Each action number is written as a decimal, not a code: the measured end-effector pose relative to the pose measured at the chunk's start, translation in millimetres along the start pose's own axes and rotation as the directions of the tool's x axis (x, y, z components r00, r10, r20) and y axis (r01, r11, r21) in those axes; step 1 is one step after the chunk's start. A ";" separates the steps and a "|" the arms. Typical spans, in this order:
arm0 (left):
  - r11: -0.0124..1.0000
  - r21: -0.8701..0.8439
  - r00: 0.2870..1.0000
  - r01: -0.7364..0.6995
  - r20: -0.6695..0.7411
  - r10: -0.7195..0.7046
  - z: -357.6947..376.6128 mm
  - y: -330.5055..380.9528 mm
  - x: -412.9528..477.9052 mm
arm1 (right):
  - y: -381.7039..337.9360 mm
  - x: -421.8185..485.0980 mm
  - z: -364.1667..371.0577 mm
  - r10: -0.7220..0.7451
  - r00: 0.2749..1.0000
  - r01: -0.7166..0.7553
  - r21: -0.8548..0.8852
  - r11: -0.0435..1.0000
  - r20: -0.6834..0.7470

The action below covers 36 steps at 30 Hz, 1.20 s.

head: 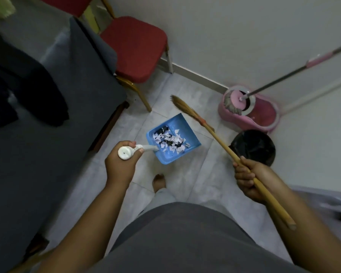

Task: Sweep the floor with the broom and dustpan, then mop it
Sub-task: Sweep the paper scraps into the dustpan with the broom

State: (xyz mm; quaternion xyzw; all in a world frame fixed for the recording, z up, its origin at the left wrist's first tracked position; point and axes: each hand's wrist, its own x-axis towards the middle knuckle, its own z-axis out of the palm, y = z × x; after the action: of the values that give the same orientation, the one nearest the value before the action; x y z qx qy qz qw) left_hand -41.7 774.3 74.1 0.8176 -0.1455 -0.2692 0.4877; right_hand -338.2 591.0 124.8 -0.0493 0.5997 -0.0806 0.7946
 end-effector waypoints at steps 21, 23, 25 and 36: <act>0.953 -0.074 0.800 -0.294 0.527 0.287 45.9 74.6 8.8 | 212.2 -108.0 -56.6 -0.324 0.936 0.336 0.626 0.704 -0.138; 0.949 -0.132 0.781 -0.285 0.542 0.310 49.9 79.4 1.2 | 234.0 -116.7 -63.4 -0.341 0.926 0.358 0.662 0.658 -0.161; 0.947 -0.165 0.769 -0.275 0.553 0.320 55.4 83.3 -3.8 | 251.9 -121.8 -66.6 -0.321 0.928 0.358 0.692 0.627 -0.189; 0.942 -0.162 0.603 -0.293 0.733 0.314 141.2 136.8 28.3 | 251.6 -94.4 -42.9 -0.202 0.890 0.456 0.820 0.346 -0.409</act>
State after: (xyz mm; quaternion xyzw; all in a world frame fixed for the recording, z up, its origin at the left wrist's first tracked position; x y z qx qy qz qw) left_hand -97.5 592.6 131.9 0.5903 -0.4661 -0.4971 0.4327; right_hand -387.3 856.6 158.2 0.2732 0.5281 -0.5529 0.5838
